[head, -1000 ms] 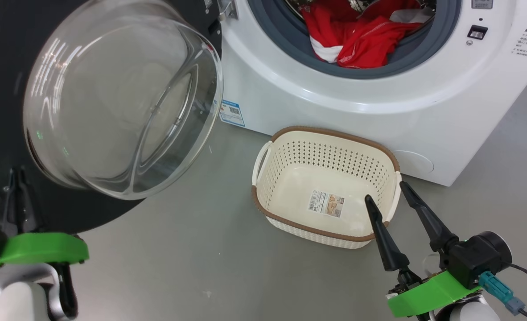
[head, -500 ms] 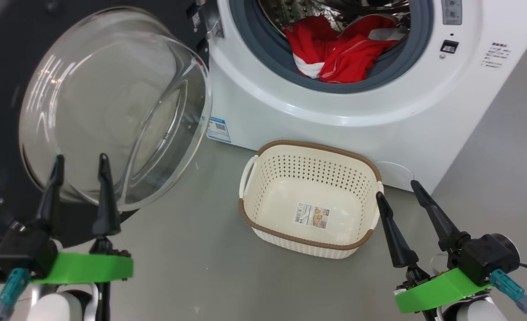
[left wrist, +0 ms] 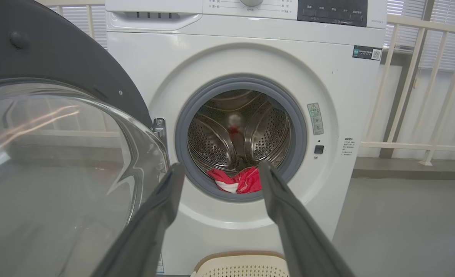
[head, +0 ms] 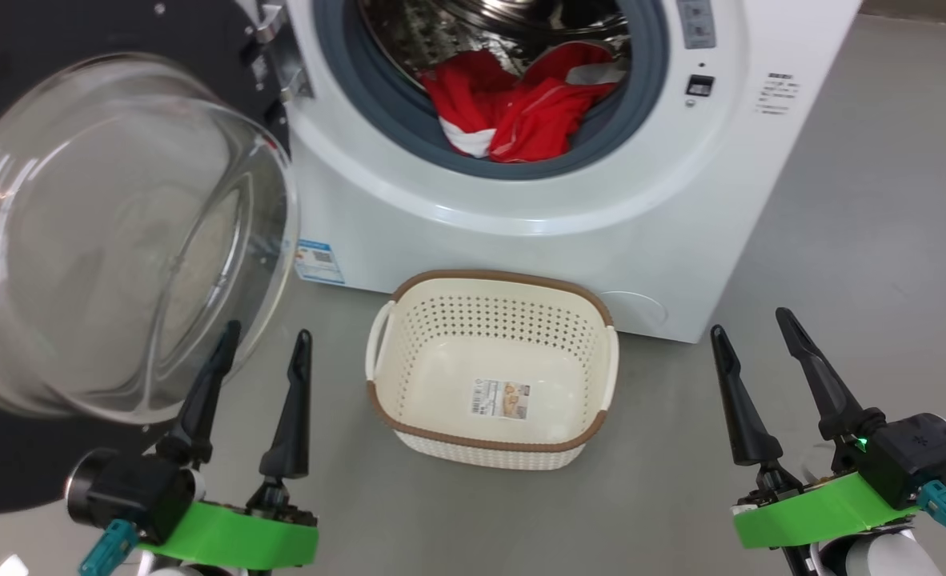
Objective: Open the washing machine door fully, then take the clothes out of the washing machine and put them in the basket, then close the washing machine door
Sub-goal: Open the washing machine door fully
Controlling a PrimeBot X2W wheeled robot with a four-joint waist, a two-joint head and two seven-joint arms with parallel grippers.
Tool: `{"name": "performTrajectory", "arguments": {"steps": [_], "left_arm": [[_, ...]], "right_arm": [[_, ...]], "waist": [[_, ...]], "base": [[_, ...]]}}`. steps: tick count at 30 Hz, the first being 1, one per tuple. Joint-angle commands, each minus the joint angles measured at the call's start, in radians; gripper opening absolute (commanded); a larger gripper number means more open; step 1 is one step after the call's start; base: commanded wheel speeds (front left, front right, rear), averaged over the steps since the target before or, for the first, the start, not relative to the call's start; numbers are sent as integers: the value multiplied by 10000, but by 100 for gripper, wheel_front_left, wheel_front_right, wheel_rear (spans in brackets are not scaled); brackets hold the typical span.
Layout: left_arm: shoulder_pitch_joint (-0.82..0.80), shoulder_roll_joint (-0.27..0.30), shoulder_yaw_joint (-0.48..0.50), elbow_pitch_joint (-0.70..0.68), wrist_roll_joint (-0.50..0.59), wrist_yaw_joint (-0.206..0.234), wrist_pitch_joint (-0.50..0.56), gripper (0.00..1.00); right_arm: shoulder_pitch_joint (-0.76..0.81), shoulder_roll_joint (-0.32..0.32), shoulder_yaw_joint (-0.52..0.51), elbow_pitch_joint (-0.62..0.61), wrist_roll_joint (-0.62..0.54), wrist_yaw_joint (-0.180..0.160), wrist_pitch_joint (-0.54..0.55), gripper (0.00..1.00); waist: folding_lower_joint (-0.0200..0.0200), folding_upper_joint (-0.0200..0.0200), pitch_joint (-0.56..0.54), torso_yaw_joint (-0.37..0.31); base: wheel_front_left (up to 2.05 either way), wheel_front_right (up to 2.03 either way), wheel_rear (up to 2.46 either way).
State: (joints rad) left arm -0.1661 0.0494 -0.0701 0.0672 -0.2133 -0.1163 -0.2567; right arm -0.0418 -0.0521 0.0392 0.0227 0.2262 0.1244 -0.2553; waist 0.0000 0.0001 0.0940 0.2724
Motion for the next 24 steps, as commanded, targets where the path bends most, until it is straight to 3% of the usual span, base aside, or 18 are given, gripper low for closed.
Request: {"name": "performTrajectory", "arguments": {"steps": [1, 13, 24], "left_arm": [[-118, 183, 262, -192, -158, -72, -24, 100], [251, 370, 296, 129, -189, 42, -42, 100], [1061, 412, 571, 70, -38, 263, -49, 100]], "right_arm": [[8, 18, 146, -320, 68, 63, -63, 100], [322, 18, -135, -403, 298, 63, -64, 100], [837, 18, -403, -485, 562, 63, -64, 100]], "waist": [[0, -1, -61, -493], [0, -1, -270, -1971], [0, -1, -634, -2745]], "base": [[0, 0, 0], [0, 0, 0], [0, 0, 0]]}}
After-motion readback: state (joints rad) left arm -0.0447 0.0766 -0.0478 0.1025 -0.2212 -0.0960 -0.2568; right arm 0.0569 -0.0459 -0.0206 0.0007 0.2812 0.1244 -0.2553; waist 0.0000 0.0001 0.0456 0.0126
